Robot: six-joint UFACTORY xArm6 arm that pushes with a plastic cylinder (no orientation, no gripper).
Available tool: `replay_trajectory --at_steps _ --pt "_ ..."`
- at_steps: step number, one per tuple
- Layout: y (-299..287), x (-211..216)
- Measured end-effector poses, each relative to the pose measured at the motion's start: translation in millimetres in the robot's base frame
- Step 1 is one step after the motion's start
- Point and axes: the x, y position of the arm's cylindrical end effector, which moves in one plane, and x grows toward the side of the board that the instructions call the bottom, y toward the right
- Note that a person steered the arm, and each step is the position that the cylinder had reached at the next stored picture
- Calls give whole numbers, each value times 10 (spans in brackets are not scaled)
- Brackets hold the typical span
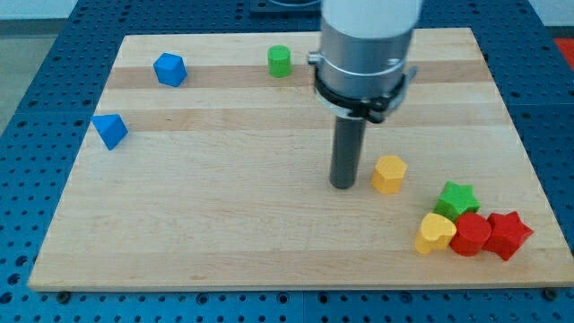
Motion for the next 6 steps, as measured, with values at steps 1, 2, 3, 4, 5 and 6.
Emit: replay_trajectory --at_steps 1,2,3,4,5,6 --pt "318 -100" --pt "480 -51" --pt "490 16" --pt "509 145" --pt "599 316" --pt "614 315"
